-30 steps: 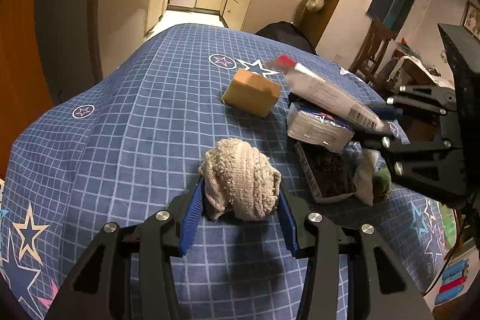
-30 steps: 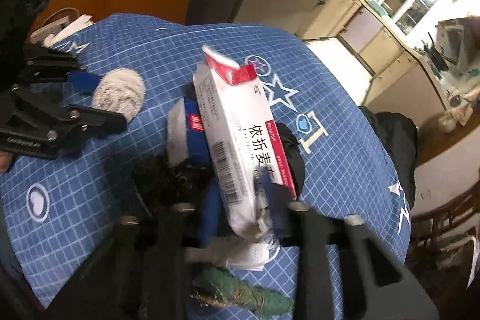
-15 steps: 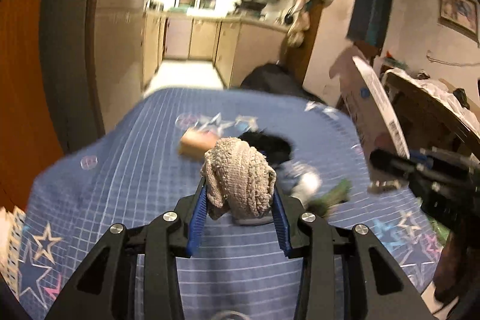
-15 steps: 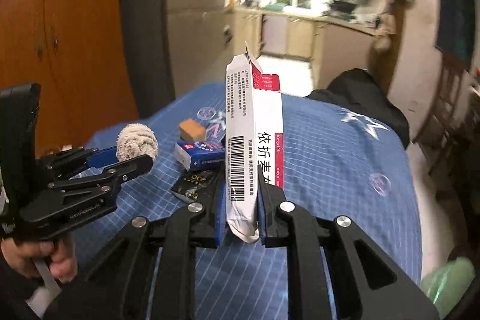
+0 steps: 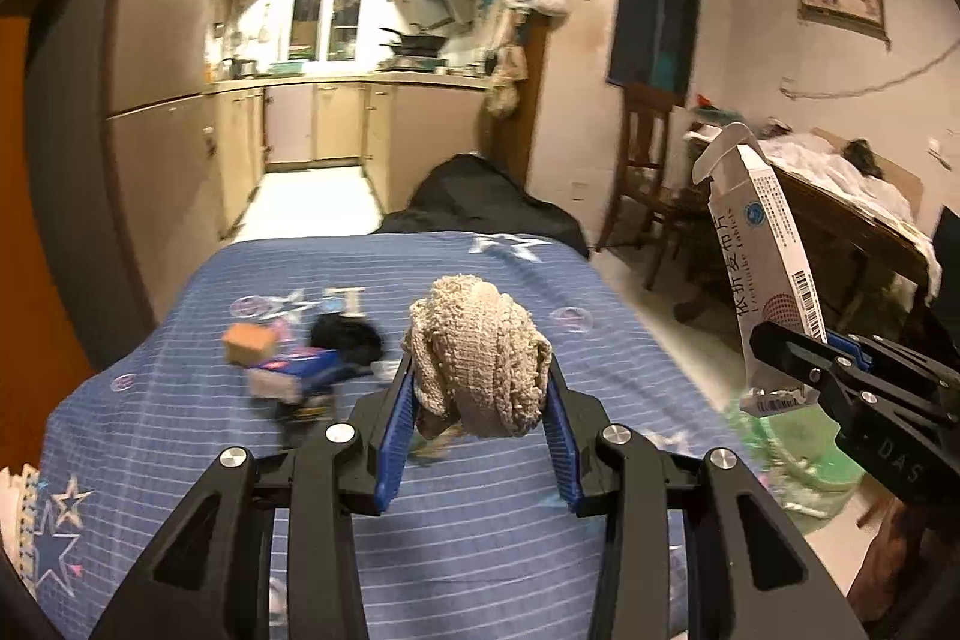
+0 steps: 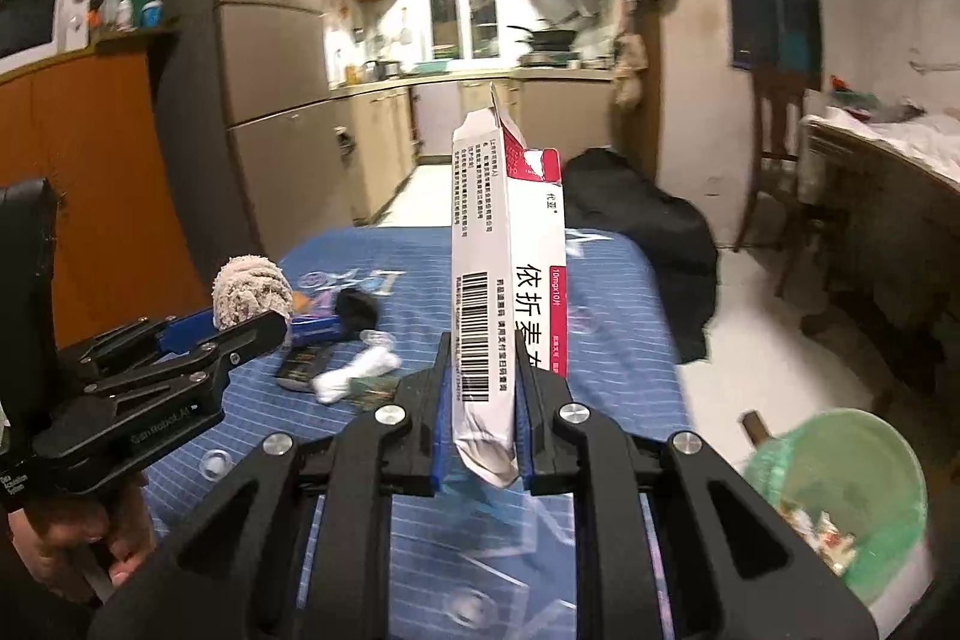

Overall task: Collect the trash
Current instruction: 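Carry the towel roll and medicine box over the green trash bin, then open both tools to drop the towel roll and medicine box into the bin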

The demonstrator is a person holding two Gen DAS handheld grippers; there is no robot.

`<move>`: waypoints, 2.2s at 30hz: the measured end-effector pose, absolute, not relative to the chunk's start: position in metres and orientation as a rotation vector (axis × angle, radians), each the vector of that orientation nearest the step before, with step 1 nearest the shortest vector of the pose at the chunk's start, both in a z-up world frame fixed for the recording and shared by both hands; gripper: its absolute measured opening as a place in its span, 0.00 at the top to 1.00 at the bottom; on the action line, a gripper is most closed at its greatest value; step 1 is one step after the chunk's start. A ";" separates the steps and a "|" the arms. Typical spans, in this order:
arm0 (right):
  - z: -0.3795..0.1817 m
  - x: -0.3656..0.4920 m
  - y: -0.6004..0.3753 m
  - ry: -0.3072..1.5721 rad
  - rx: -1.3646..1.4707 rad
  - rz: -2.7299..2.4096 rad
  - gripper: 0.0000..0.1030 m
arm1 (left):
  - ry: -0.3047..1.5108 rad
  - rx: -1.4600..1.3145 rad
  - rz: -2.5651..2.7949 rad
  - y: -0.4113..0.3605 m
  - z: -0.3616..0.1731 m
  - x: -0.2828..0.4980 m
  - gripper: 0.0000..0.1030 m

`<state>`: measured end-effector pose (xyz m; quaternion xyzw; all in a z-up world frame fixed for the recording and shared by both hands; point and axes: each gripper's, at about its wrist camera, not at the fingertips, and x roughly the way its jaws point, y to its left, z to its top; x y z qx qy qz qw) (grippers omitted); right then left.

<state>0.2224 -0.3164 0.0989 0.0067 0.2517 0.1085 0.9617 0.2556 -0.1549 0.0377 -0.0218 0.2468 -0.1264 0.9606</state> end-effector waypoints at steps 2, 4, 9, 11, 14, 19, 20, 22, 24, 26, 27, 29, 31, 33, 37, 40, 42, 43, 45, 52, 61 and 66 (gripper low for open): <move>0.101 0.215 -0.339 0.506 0.021 0.173 0.85 | 0.500 -0.036 -0.296 -0.183 0.042 0.253 0.61; 0.101 0.209 -0.361 0.503 0.030 0.132 0.85 | 0.499 -0.030 -0.334 -0.210 0.046 0.253 0.61; 0.099 0.196 -0.415 0.508 0.044 0.017 0.85 | 0.500 -0.008 -0.456 -0.288 0.055 0.251 0.61; 0.096 0.192 -0.440 0.517 0.052 -0.033 0.85 | 0.511 0.001 -0.502 -0.320 0.055 0.252 0.61; 0.089 0.188 -0.469 0.540 0.068 -0.087 0.85 | 0.529 0.011 -0.564 -0.361 0.051 0.256 0.61; 0.075 0.191 -0.519 0.588 0.110 -0.166 0.85 | 0.564 0.023 -0.658 -0.426 0.046 0.269 0.61; 0.071 0.190 -0.530 0.604 0.126 -0.178 0.85 | 0.575 0.023 -0.673 -0.434 0.044 0.277 0.61; 0.062 0.193 -0.550 0.644 0.149 -0.203 0.85 | 0.607 0.032 -0.703 -0.463 0.037 0.288 0.61; 0.052 0.197 -0.570 0.692 0.183 -0.211 0.85 | 0.645 0.041 -0.728 -0.485 0.028 0.302 0.61; 0.038 0.204 -0.588 0.743 0.216 -0.228 0.85 | 0.689 0.063 -0.755 -0.504 0.016 0.315 0.61; 0.034 0.204 -0.591 0.759 0.228 -0.231 0.85 | 0.707 0.075 -0.764 -0.513 0.009 0.321 0.61; 0.020 0.212 -0.603 0.811 0.264 -0.226 0.85 | 0.763 0.097 -0.790 -0.530 -0.008 0.335 0.61; 0.008 0.220 -0.610 0.852 0.273 -0.228 0.85 | 0.806 0.125 -0.793 -0.545 -0.028 0.346 0.61; 0.000 0.221 -0.610 0.875 0.285 -0.227 0.85 | 0.838 0.146 -0.792 -0.556 -0.044 0.357 0.61; -0.014 0.222 -0.616 0.904 0.314 -0.237 0.85 | 0.877 0.186 -0.783 -0.576 -0.073 0.372 0.61; -0.020 0.222 -0.622 0.920 0.333 -0.238 0.85 | 0.887 0.196 -0.779 -0.581 -0.088 0.380 0.61; -0.024 0.222 -0.625 0.928 0.338 -0.238 0.85 | 0.886 0.201 -0.782 -0.583 -0.095 0.383 0.61; -0.025 0.223 -0.627 0.931 0.342 -0.236 0.85 | 0.884 0.205 -0.784 -0.585 -0.097 0.384 0.61; -0.025 0.225 -0.632 0.934 0.343 -0.236 0.85 | 0.880 0.208 -0.784 -0.588 -0.100 0.383 0.61; -0.026 0.226 -0.636 0.927 0.343 -0.236 0.85 | 0.865 0.218 -0.803 -0.595 -0.098 0.379 0.61; -0.027 0.224 -0.642 0.915 0.353 -0.248 0.83 | 0.864 0.225 -0.790 -0.600 -0.098 0.379 0.55; -0.026 0.219 -0.648 0.896 0.376 -0.253 0.74 | 0.846 0.224 -0.762 -0.596 -0.097 0.383 0.32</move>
